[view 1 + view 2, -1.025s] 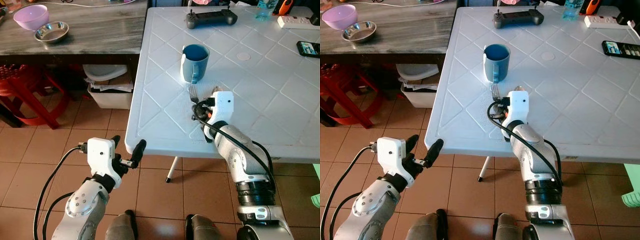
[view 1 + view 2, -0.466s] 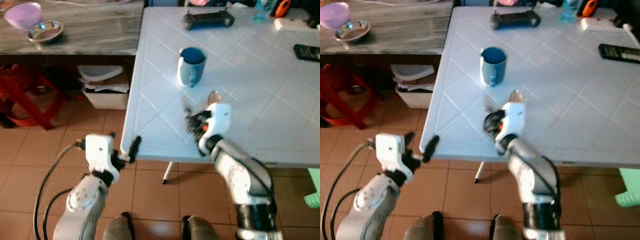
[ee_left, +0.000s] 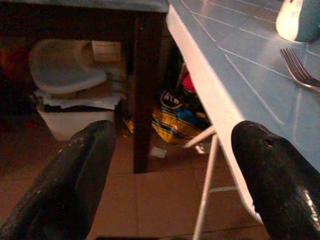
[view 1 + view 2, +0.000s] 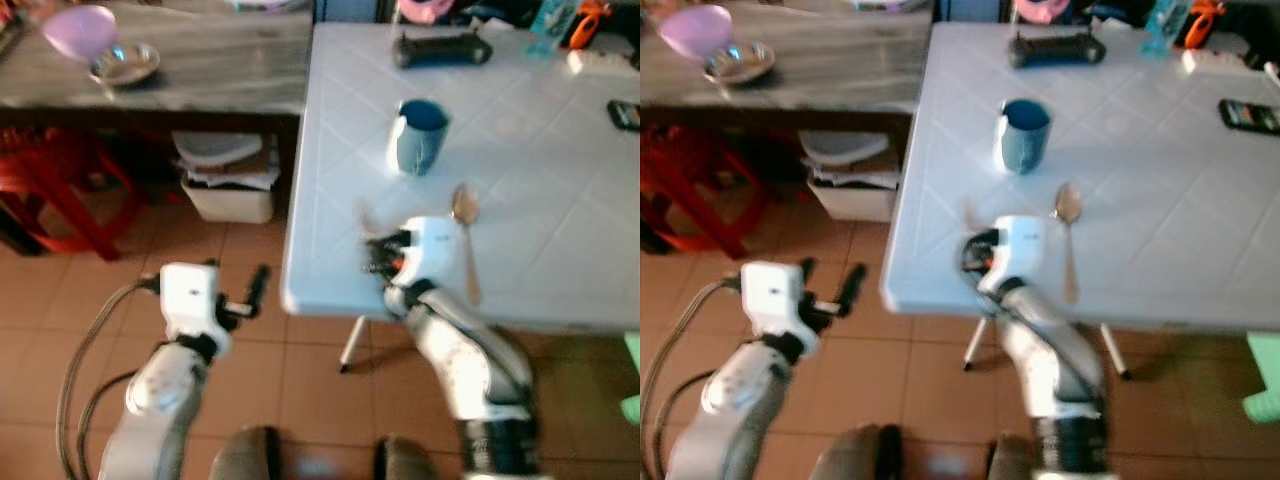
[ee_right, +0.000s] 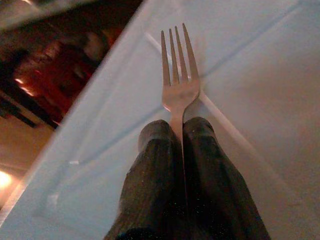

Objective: Setting the table

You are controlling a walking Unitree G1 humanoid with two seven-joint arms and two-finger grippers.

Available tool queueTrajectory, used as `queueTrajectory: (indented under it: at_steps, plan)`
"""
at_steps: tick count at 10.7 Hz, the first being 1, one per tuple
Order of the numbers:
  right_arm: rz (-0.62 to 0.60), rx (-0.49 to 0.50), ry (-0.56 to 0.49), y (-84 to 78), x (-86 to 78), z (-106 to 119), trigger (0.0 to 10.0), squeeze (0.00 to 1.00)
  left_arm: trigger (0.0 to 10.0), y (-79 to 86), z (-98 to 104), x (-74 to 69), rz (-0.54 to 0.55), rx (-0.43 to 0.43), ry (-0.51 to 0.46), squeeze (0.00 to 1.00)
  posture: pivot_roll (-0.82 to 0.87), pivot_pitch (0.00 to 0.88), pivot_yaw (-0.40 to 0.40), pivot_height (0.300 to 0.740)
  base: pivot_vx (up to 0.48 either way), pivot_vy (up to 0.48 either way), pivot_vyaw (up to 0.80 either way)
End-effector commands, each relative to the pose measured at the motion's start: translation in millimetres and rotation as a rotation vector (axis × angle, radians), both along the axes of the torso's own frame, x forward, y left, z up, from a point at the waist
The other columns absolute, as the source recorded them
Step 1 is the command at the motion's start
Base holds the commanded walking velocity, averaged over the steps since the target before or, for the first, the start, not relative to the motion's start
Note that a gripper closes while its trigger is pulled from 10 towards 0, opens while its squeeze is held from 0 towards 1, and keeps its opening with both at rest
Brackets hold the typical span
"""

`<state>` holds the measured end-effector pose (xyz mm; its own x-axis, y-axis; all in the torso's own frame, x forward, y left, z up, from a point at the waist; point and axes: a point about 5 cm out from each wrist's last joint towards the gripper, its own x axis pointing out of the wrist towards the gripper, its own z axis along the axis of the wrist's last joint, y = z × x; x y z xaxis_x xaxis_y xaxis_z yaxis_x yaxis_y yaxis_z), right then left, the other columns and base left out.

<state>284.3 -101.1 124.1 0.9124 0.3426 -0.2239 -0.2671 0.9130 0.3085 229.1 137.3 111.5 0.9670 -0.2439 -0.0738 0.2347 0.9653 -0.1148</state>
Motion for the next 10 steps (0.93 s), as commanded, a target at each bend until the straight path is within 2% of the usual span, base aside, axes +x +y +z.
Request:
queueTrajectory:
  at_steps: [1, 3, 5, 7, 10]
  plan:
    - [-0.038, 0.020, -0.030, -8.4, -0.2, 3.8, 0.0, 0.00, 10.0, -3.6, -2.2, -0.3, -0.006, 0.007, 0.005, 0.00, 0.00, 0.132, 0.043, 0.740, 0.000, 0.480, 0.00]
    - [-0.057, 0.068, -0.094, -7.0, 1.2, 16.1, 0.0, 0.00, 10.0, -3.4, -1.6, 2.2, -0.011, 0.007, -0.006, 0.00, -0.01, 0.128, 0.045, 0.740, 0.000, 0.480, 0.00]
    - [-0.074, 0.066, -0.145, -8.8, 2.3, 22.7, 0.0, 0.00, 10.0, -2.8, -3.0, 1.5, -0.004, 0.009, -0.005, 0.00, -0.01, 0.124, 0.044, 0.740, 0.000, 0.480, 0.00]
    - [-0.116, 0.046, -0.200, -14.5, 6.8, 29.1, 0.0, 0.00, 10.0, -5.1, -3.9, 2.1, -0.003, 0.017, -0.013, 0.00, -0.02, 0.120, 0.044, 0.740, 0.300, 0.366, 0.00]
    - [-0.133, 0.019, -0.247, -17.6, 12.9, 36.0, 0.0, 0.00, 10.0, -3.9, 0.1, 9.7, 0.001, 0.031, -0.038, 0.00, -0.02, 0.120, 0.043, 0.740, 0.454, 0.000, 0.00]
